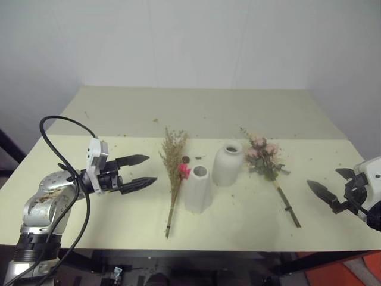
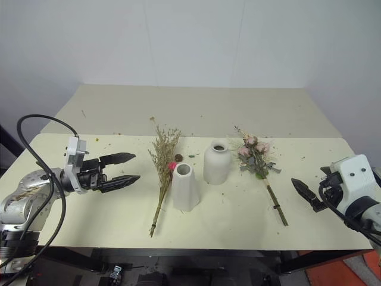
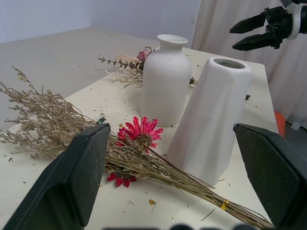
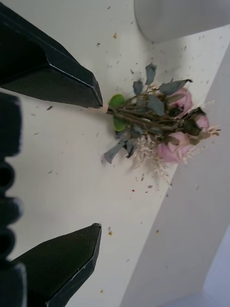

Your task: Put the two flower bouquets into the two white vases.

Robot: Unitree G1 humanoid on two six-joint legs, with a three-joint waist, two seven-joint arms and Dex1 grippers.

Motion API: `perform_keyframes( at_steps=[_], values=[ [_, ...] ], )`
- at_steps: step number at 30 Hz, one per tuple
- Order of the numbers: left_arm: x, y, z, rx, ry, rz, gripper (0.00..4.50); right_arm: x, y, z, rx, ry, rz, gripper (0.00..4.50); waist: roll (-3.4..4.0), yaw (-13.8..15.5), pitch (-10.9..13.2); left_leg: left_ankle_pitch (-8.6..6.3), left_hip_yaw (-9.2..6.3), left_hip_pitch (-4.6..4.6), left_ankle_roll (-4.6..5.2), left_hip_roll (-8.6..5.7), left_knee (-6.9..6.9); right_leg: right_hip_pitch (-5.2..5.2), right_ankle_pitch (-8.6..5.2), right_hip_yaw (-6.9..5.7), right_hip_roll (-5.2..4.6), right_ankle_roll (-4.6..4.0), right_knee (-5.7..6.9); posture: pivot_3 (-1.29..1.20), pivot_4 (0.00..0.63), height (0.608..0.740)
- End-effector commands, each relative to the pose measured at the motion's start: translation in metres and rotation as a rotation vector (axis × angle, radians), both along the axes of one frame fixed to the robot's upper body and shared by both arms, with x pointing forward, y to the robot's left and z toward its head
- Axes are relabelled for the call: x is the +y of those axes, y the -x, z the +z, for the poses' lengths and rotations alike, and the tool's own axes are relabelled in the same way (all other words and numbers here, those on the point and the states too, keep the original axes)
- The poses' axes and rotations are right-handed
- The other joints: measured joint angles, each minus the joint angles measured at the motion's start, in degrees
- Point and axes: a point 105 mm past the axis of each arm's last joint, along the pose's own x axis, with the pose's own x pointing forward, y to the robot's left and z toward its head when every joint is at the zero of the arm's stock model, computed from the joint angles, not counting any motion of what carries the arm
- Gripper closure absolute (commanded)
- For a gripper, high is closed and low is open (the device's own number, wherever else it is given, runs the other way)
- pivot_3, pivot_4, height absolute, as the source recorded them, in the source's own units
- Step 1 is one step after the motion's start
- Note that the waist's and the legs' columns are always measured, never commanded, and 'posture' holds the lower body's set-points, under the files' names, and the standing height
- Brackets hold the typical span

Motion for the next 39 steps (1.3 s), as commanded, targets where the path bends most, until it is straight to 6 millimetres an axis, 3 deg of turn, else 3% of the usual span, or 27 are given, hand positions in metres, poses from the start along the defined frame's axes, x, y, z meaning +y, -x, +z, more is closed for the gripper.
perform_keyframes(
  at_steps=[1,8,14,18,22,27,30,39],
  values=[
    [-0.006,0.001,0.008,-0.05,-0.035,-0.033,0.0,0.005,-0.007,-0.006,0.054,0.02,0.036,0.02,0.0,-0.07,0.0,0.0,0.0,0.0,0.0,0.0,0.0,0.0,0.0,0.0,0.0,0.0,0.0,0.0,0.15,0.74],
    [-0.023,-0.005,0.022,-0.136,-0.175,-0.136,0.0,0.017,-0.035,-0.026,0.205,0.036,0.126,0.02,-0.05,-0.13,0.09,0.0,0.0,0.02,0.0,-0.01,0.02,0.01,-0.09,0.02,0.01,-0.24,0.01,0.0,0.15,0.74],
    [-0.046,-0.021,0.063,-0.229,-0.273,-0.274,0.0,0.028,-0.064,-0.027,0.299,0.032,0.158,0.02,-0.04,-0.18,0.22,0.01,0.0,-0.05,0.0,-0.04,0.06,0.01,0.07,0.02,0.02,0.04,-0.04,0.0,0.15,0.74],
    [-0.06,-0.029,0.077,-0.262,-0.388,-0.385,0.0,0.032,-0.079,-0.034,0.388,0.048,0.168,0.02,-0.01,-0.26,0.25,0.0,-0.01,-0.23,0.01,-0.06,0.02,-0.16,0.02,0.02,0.01,0.1,-0.1,0.0,0.15,0.74],
    [-0.077,-0.038,0.086,-0.265,-0.432,-0.446,0.0,0.033,-0.09,-0.04,0.45,0.07,0.149,0.02,0.02,-0.27,0.27,0.02,-0.02,-0.89,0.01,-0.09,0.1,-0.89,0.24,0.02,0.01,-0.19,0.09,0.0,0.15,0.74],
    [-0.088,-0.04,0.087,-0.29,-0.47,-0.497,0.0,0.036,-0.096,-0.047,0.51,0.052,0.135,0.02,0.12,-0.58,0.37,0.0,-0.03,-0.93,0.04,-0.09,0.07,-0.94,0.24,0.02,0.01,-0.2,0.09,0.0,0.15,0.74],
    [-0.089,-0.043,0.086,-0.3,-0.479,-0.498,0.0,0.038,-0.095,-0.05,0.559,0.044,0.126,0.58,0.28,-0.58,0.48,0.0,-0.03,-0.94,0.04,-0.09,0.08,-0.96,0.24,0.03,0.0,-0.2,0.13,0.0,0.15,0.74],
    [-0.088,-0.042,0.079,-0.3,-0.475,-0.51,0.0,0.045,-0.096,-0.044,0.562,0.019,0.122,3.73,0.28,-0.45,0.49,0.01,-0.05,-0.91,0.03,-0.09,0.17,-0.95,0.16,0.02,0.01,-0.04,0.25,0.0,0.15,0.74]
  ],
)
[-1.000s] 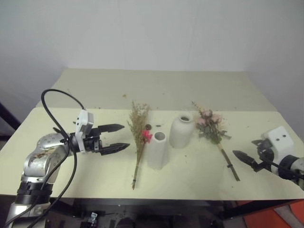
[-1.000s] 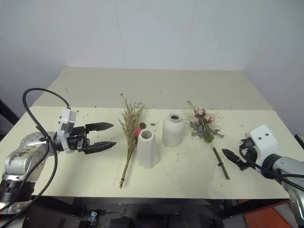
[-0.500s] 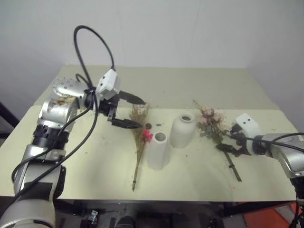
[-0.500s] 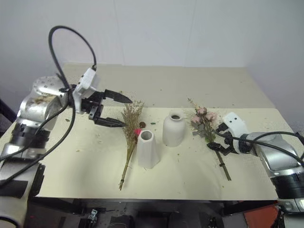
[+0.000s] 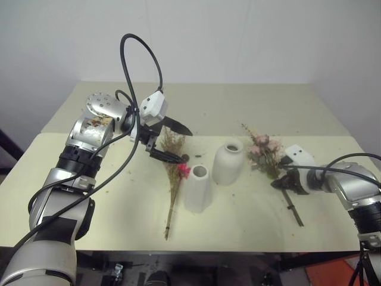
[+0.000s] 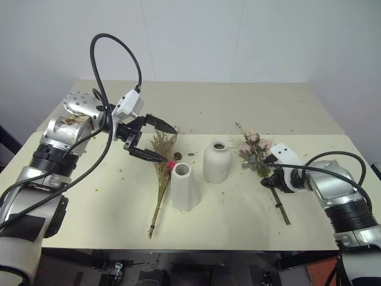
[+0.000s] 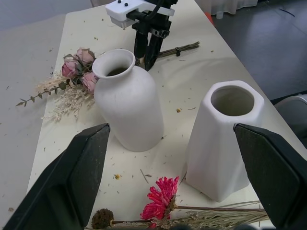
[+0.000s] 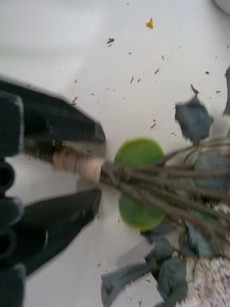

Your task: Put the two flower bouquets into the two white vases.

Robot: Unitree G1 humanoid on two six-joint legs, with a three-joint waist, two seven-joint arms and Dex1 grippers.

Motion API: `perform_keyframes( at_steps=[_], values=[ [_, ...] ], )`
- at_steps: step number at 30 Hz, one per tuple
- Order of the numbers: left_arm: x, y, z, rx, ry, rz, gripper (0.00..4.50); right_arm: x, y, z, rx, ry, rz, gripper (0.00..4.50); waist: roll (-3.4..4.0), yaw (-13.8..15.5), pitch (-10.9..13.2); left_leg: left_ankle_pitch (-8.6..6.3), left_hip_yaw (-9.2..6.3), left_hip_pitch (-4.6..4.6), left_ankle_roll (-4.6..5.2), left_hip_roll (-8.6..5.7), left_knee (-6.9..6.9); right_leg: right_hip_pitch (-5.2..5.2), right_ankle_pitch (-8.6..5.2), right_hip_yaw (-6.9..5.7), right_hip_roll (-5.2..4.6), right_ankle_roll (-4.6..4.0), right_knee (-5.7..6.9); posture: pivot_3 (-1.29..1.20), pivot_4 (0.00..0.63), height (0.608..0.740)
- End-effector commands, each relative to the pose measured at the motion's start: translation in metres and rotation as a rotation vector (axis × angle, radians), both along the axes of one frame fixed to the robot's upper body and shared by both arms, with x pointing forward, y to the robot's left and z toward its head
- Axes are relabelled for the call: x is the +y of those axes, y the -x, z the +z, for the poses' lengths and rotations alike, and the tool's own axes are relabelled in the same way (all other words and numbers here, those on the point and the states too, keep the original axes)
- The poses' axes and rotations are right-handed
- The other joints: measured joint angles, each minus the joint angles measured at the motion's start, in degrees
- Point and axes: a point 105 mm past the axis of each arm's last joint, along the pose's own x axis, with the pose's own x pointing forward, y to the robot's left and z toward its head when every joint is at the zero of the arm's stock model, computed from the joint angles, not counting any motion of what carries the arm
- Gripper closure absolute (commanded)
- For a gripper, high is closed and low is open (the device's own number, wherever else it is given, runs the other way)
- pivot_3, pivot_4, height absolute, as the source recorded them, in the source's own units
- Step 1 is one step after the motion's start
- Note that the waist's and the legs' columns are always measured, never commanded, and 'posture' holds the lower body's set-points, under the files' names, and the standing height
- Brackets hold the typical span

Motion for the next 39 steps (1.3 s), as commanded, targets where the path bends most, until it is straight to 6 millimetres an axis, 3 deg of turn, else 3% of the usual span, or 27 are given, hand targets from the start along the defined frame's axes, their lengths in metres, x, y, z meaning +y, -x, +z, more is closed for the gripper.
perform_keyframes(
  at_steps=[1,2,6,9,12,13,17,19,24,31,35,39],
  values=[
    [0.0,0.002,0.008,-0.048,0.002,-0.02,0.0,0.002,-0.003,0.012,-0.035,-0.004,-0.007,3.99,0.0,-0.05,0.0,0.0,0.0,0.0,0.0,0.0,0.0,0.0,0.01,0.0,0.0,-0.02,0.01,0.0,0.15,0.74],
    [0.0,0.002,0.007,-0.049,-0.002,-0.017,0.0,0.002,-0.003,0.012,-0.029,-0.007,-0.011,4.26,0.0,-0.09,0.0,0.0,0.0,0.01,0.0,0.0,0.0,0.0,0.02,0.0,0.01,-0.03,0.01,0.0,0.15,0.74],
    [0.002,0.002,0.008,-0.051,-0.002,-0.013,0.0,0.003,-0.006,0.012,-0.036,-0.024,-0.051,4.27,0.0,-0.09,0.0,0.0,0.0,0.02,0.0,0.0,0.0,0.0,0.07,0.0,0.01,-0.11,0.04,0.0,0.15,0.74],
    [0.003,0.004,0.009,-0.047,0.007,-0.01,0.0,-0.008,-0.023,0.026,-0.18,-0.02,-0.183,4.27,0.0,-0.2,0.0,0.0,0.0,0.03,0.0,0.01,0.05,0.0,0.08,0.0,0.01,-0.12,0.07,0.0,0.15,0.74],
    [0.005,0.005,0.011,-0.035,0.027,0.0,0.0,-0.023,-0.043,0.06,-0.457,-0.051,-0.339,4.27,0.02,-0.12,0.01,0.03,0.0,0.04,-0.01,-0.01,0.09,-0.01,0.1,0.03,0.01,-0.11,0.15,0.0,0.15,0.74],
    [0.005,0.005,0.012,-0.023,0.039,0.007,0.0,-0.026,-0.047,0.08,-0.6,-0.094,-0.388,4.27,0.03,-0.06,0.02,0.06,-0.01,0.03,-0.01,-0.01,0.08,-0.03,0.11,0.03,0.01,-0.12,0.17,0.0,0.15,0.74],
    [0.007,0.01,0.008,0.019,0.064,0.021,0.0,-0.026,-0.038,0.133,-0.933,-0.251,-0.469,4.27,0.07,-0.02,0.04,0.07,-0.02,0.02,0.01,-0.01,0.06,-0.05,0.14,0.03,0.01,-0.16,0.2,0.0,0.15,0.74],
    [0.008,0.013,0.005,0.034,0.066,0.03,0.0,-0.02,-0.029,0.156,-1.08,-0.328,-0.484,4.27,0.07,-0.07,0.04,0.07,-0.03,0.0,0.01,-0.01,0.03,-0.05,0.15,0.02,0.01,-0.18,0.17,0.0,0.15,0.74],
    [0.012,0.012,0.002,0.051,0.075,0.081,0.0,0.026,0.003,0.213,-1.319,-0.631,-0.306,4.27,0.23,-0.55,0.14,0.07,-0.04,0.03,0.01,0.0,0.0,-0.05,0.17,0.03,0.02,-0.21,0.23,0.0,0.15,0.74],
    [0.013,0.011,0.001,0.055,0.088,0.1,0.0,0.07,0.025,0.236,-1.355,-0.849,-0.101,4.27,0.25,-0.5,0.15,0.13,-0.06,0.24,0.05,-0.01,0.03,-0.02,0.14,0.03,0.04,-0.25,0.64,0.0,0.15,0.74],
    [0.014,0.011,0.0,0.056,0.097,0.115,0.0,0.104,0.03,0.223,-1.289,-0.865,0.042,4.27,0.25,-0.73,0.15,0.21,-0.07,0.3,0.03,0.0,0.03,-0.01,0.14,0.04,0.05,-0.26,0.74,0.0,0.15,0.74],
    [0.016,0.011,-0.002,0.061,0.103,0.137,0.0,0.116,0.026,0.21,-1.261,-0.869,0.064,4.27,0.26,-1.32,0.15,0.23,-0.07,0.34,0.02,0.0,0.03,-0.01,0.14,0.06,0.06,-0.27,0.81,0.0,0.15,0.74]
  ],
)
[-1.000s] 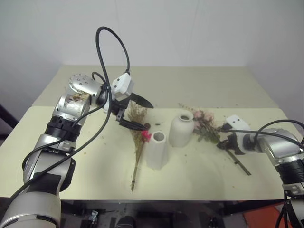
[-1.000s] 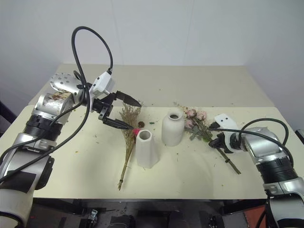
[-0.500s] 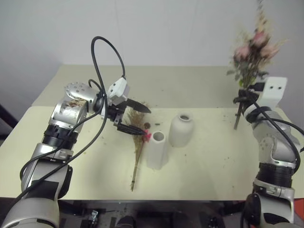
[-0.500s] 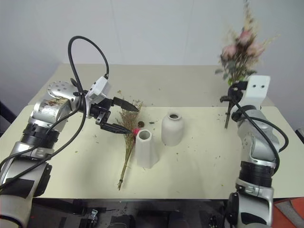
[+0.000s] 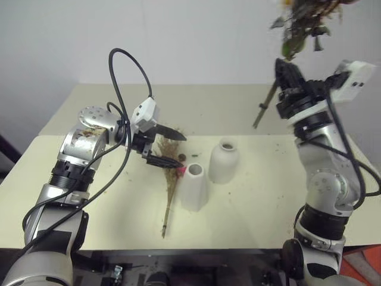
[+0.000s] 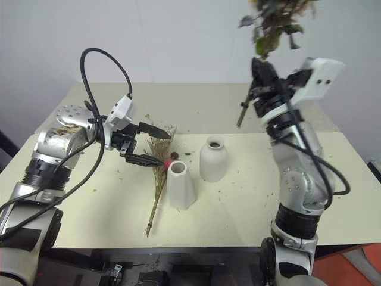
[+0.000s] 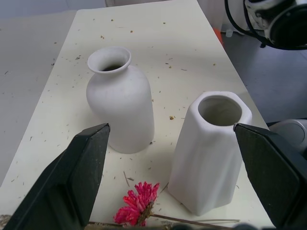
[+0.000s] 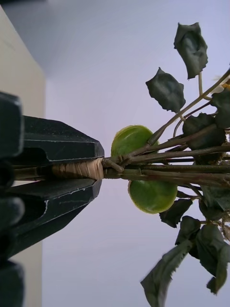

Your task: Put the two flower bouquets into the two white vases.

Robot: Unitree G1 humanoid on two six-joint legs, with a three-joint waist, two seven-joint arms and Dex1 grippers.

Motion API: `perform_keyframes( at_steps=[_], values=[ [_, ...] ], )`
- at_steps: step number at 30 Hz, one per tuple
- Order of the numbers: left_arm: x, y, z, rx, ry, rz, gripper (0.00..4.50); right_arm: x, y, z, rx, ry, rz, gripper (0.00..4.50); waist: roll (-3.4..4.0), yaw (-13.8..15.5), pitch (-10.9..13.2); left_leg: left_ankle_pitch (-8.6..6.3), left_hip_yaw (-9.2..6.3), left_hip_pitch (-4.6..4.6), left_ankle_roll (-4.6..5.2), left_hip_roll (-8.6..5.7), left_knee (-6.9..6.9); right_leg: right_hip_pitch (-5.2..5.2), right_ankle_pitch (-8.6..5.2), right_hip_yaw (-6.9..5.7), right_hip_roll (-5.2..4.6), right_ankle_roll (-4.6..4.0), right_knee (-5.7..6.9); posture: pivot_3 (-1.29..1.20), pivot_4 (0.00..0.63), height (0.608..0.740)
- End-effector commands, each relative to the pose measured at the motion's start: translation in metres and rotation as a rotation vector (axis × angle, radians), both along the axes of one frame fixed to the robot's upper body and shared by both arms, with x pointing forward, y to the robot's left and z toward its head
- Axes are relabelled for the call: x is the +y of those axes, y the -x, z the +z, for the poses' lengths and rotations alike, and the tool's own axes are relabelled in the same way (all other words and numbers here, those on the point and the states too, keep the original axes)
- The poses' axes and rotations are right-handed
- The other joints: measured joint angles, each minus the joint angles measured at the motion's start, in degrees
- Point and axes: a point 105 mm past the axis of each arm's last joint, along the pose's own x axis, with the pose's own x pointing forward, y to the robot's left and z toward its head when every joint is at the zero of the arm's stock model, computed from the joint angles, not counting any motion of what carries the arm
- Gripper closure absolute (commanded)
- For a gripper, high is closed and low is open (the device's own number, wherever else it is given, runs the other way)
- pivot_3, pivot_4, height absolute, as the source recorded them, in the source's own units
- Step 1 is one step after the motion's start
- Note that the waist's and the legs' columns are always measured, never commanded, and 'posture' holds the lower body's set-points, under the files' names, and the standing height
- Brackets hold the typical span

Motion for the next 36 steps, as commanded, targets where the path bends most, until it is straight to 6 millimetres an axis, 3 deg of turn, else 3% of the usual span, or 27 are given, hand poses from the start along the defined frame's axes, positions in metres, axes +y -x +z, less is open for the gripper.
perform_keyframes(
  at_steps=[1,12,19,36],
  values=[
    [0.005,0.002,0.011,-0.036,0.023,0.022,0.0,0.004,0.008,0.009,-0.078,-0.01,0.006,4.27,0.0,-0.09,0.0,0.02,0.0,0.0,-0.02,0.0,0.0,-0.01,0.0,0.0,0.0,0.0,0.02,0.0,0.15,0.74],
    [0.013,0.004,0.006,-0.013,0.036,0.075,0.0,0.021,-0.009,-0.001,-0.077,-0.019,0.042,4.27,0.01,-0.14,0.01,0.03,-0.01,0.02,-0.02,0.01,0.0,-0.02,0.0,0.01,0.02,0.0,0.03,0.0,0.15,0.74],
    [0.018,0.007,0.003,-0.01,0.037,0.096,0.0,0.031,-0.017,-0.021,-0.034,-0.003,0.061,4.27,0.02,-0.17,0.01,0.03,-0.01,0.03,-0.03,0.02,-0.02,-0.02,0.0,0.01,0.03,-0.01,0.04,0.0,0.15,0.74],
    [0.017,0.013,0.007,-0.036,0.064,0.084,0.0,0.041,-0.017,-0.06,0.005,0.036,0.054,4.27,0.02,-0.16,0.01,0.04,-0.01,0.03,-0.04,0.02,-0.02,-0.02,-0.03,0.01,0.03,0.03,0.01,0.0,0.15,0.74]
  ],
)
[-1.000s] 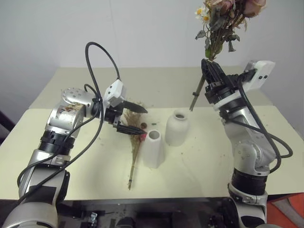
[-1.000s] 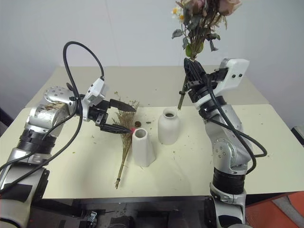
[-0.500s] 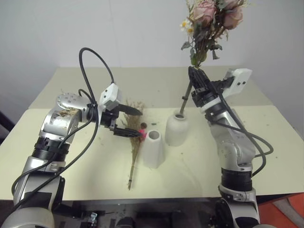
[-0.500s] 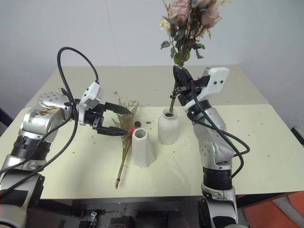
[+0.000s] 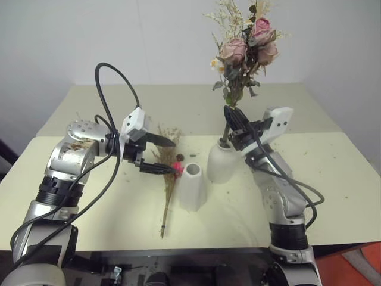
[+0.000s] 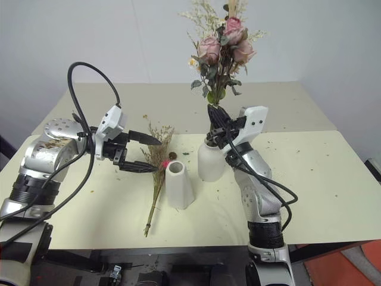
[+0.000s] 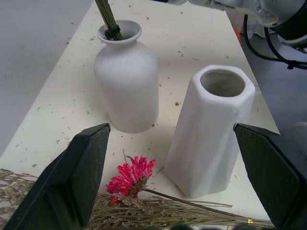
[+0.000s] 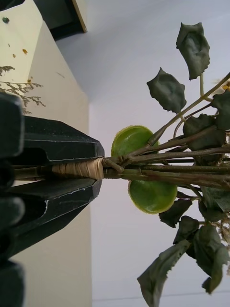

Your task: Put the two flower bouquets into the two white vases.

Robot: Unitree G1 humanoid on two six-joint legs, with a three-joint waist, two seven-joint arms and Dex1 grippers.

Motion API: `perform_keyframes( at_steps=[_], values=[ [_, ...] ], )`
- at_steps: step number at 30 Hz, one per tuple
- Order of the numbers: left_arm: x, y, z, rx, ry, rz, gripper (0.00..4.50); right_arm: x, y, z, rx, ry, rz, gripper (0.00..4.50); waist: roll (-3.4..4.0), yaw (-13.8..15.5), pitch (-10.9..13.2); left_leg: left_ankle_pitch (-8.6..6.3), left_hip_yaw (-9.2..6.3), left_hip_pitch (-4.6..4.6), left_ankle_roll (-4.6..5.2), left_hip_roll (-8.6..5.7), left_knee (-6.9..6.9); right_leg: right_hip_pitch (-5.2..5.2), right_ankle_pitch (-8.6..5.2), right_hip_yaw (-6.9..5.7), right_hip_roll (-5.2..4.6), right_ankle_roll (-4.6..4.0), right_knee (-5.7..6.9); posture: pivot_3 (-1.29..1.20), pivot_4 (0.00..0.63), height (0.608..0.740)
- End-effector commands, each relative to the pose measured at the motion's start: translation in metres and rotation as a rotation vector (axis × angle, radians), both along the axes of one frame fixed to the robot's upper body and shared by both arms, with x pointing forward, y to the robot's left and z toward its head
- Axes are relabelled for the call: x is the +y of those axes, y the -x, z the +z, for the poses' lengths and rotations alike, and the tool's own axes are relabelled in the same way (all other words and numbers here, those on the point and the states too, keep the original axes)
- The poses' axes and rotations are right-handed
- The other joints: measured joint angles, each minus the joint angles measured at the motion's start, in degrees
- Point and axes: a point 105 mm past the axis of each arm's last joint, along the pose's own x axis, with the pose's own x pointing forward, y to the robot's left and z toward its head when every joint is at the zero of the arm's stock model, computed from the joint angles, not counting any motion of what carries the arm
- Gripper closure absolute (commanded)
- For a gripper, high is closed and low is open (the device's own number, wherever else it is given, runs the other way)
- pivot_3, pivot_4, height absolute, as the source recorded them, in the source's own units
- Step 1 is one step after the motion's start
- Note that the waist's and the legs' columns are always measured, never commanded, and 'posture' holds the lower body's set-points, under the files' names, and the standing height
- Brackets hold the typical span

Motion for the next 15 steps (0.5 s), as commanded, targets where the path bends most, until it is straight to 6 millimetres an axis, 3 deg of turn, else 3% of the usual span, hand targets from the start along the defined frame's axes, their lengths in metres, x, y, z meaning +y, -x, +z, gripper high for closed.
perform_keyframes(
  at_steps=[1,9,15],
  values=[
    [-0.002,0.0045,0.0156,-0.064,0.03,-0.019,0.0,0.0007,0.006,0.0066,-0.063,0.002,-0.006,4.27,0.0,-0.03,0.0,0.0,0.0,0.0,0.0,0.0,0.0,0.0,0.0,0.0,0.0,0.0,0.0,0.0,0.15,0.74],
    [-0.0006,0.0051,0.0147,-0.064,0.041,-0.003,0.0,-0.0044,0.0071,0.0019,-0.061,-0.007,-0.028,4.27,0.0,-0.03,0.0,0.0,-0.01,0.01,0.0,0.0,0.0,0.0,0.0,0.01,0.01,0.0,0.02,0.0,0.15,0.74],
    [0.0006,0.0038,0.0154,-0.085,0.067,0.016,0.0,-0.0093,0.0125,-0.0009,-0.057,-0.008,-0.027,2.31,0.0,0.0,0.0,0.0,-0.01,0.0,0.0,0.0,0.0,0.0,0.0,0.0,0.0,0.0,-0.01,0.0,0.15,0.74]
  ],
)
